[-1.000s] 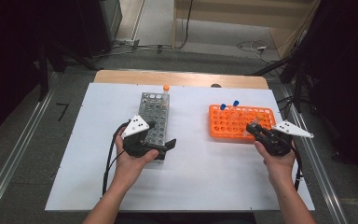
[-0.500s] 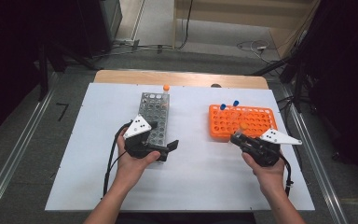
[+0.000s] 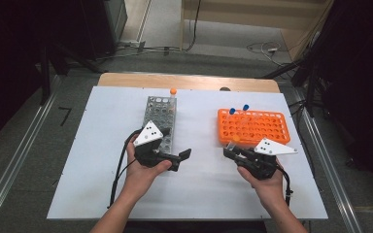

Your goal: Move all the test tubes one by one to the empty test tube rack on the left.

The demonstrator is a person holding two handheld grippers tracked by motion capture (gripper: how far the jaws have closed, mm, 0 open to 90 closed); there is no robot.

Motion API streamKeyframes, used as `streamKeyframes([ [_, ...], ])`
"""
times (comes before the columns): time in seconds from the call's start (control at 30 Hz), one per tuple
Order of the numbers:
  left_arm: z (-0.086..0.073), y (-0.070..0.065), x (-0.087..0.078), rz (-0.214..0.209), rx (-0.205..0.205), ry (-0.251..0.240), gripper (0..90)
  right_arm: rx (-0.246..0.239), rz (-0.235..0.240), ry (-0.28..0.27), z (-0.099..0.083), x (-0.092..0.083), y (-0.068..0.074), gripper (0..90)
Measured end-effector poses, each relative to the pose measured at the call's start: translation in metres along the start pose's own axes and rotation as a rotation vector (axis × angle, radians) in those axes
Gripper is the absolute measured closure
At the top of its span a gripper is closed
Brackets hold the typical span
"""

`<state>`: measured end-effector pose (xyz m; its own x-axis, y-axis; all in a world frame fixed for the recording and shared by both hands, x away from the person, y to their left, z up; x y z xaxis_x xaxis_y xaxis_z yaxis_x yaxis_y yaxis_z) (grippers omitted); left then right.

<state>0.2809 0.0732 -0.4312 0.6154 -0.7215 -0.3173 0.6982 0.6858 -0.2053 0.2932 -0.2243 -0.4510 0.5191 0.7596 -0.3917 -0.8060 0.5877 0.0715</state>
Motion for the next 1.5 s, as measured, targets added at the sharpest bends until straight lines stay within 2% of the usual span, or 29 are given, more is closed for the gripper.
streamKeyframes([
  [0.27, 0.001, -0.010, 0.006, -0.052, 0.007, 0.000, 0.3, -0.024, 0.049, 0.027, 0.001, 0.015, 0.016, 73.4],
  [0.43, 0.001, -0.016, 0.010, -0.083, 0.011, -0.004, 3.7, -0.037, 0.073, 0.042, 0.002, 0.023, 0.026, 73.4],
  [0.63, 0.002, -0.025, 0.015, -0.120, 0.012, -0.003, 16.6, -0.059, 0.093, 0.061, 0.003, 0.031, 0.036, 73.4],
  [0.77, 0.001, -0.031, 0.019, -0.142, 0.037, 0.011, 25.1, -0.073, 0.101, 0.075, 0.004, 0.036, 0.041, 73.4],
  [0.97, 0.000, -0.038, 0.023, -0.177, 0.052, 0.008, 43.6, -0.098, 0.128, 0.089, 0.005, 0.042, 0.053, 73.4],
  [1.07, -0.001, -0.039, 0.022, -0.181, 0.067, 0.006, 54.4, -0.112, 0.136, 0.097, 0.005, 0.044, 0.058, 73.4],
  [1.23, -0.002, -0.042, 0.023, -0.201, 0.094, 0.013, 68.5, -0.112, 0.143, 0.106, 0.005, 0.045, 0.060, 73.4],
  [1.4, -0.003, -0.043, 0.023, -0.189, 0.112, 0.010, 70.0, -0.106, 0.150, 0.105, 0.005, 0.046, 0.060, 73.3],
  [1.5, -0.002, -0.042, 0.022, -0.196, 0.109, 0.002, 70.2, -0.096, 0.166, 0.094, 0.004, 0.045, 0.060, 72.8],
])
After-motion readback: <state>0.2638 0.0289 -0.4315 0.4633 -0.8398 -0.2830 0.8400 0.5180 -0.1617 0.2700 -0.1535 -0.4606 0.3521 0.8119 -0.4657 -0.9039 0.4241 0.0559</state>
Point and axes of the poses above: each handheld gripper's, and its own axes: x roughly forward along the jaws, z roughly out of its top, y roughly to its left, the point moved 2 cm from there along x, roughly forward along the jaws, and after that the axes turned 2 degrees about -x, right-handed, at the moved point
